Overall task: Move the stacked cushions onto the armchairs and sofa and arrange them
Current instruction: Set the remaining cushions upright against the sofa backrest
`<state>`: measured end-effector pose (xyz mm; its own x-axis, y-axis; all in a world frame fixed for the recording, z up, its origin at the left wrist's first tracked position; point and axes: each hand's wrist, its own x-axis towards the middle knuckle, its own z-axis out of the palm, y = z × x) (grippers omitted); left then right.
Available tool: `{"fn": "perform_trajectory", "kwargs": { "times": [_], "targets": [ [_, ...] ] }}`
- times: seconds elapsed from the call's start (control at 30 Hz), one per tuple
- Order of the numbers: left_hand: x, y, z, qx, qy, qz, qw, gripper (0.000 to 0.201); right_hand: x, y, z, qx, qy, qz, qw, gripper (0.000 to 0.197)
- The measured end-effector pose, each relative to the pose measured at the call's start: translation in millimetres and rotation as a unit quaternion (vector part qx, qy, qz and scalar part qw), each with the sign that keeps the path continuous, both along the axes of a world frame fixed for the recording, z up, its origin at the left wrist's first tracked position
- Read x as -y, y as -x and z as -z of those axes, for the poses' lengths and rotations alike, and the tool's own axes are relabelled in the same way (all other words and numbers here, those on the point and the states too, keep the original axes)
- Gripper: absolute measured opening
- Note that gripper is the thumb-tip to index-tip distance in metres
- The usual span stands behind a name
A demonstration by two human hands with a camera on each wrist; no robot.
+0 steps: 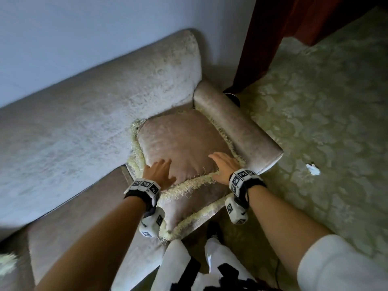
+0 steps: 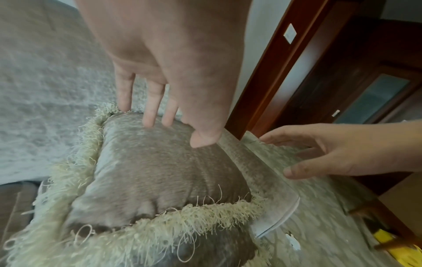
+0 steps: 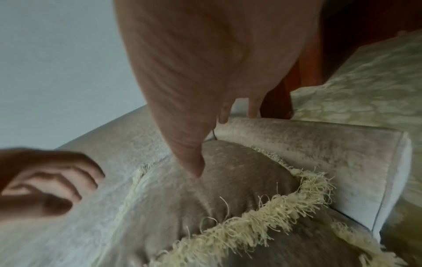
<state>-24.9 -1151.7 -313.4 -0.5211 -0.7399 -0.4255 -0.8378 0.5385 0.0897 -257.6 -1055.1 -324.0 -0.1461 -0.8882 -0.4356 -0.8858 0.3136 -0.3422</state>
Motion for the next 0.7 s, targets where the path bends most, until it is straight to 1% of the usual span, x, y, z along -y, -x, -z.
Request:
{"fn": "perform_trajectory", "kwargs": {
  "times": [0.07, 0.2, 0.3, 0.37, 0.43, 0.57, 0.63, 0.7],
  "targets": [
    [-4.4, 3.8, 5.7, 0.0, 0.0, -0.014, 1.0, 0.061, 1.9, 6.3, 8.1, -0.006, -0.008, -0.025, 1.0, 0.074],
    [-21.7, 3.5, 25.2, 0.006, -0.03, -0.038, 0.999, 0.061, 0.3, 8.6, 26.8, -0.001, -0.043, -0.051, 0.998, 0.076],
    [-29.6, 2.7, 46.4, 0.013, -0.059, -0.039, 0.997, 0.062, 2.0, 6.3, 46.3, 0.014, -0.064, -0.055, 0.996, 0.079],
    [-28.6, 2.6, 60.8, 0.023, -0.071, -0.033, 0.997, 0.067, 6.4, 2.8, 60.9, 0.021, -0.077, -0.061, 0.995, 0.084],
    [-23.3, 4.3, 77.4, 0.032, -0.087, -0.027, 0.995, 0.077, 12.6, -0.5, 79.0, 0.025, -0.083, -0.071, 0.994, 0.09],
    [-14.7, 11.4, 123.3, 0.047, -0.133, -0.03, 0.99, 0.106, 21.9, -6.7, 126.0, 0.023, -0.107, -0.1, 0.989, 0.104],
    [-13.5, 11.0, 151.8, 0.064, -0.139, -0.025, 0.988, 0.118, 25.2, -11.0, 154.5, 0.021, -0.12, -0.112, 0.986, 0.116],
    [-10.9, 5.4, 176.8, 0.07, -0.127, -0.02, 0.989, 0.129, 28.6, -14.3, 180.8, 0.008, -0.123, -0.128, 0.984, 0.127]
  ]
}}
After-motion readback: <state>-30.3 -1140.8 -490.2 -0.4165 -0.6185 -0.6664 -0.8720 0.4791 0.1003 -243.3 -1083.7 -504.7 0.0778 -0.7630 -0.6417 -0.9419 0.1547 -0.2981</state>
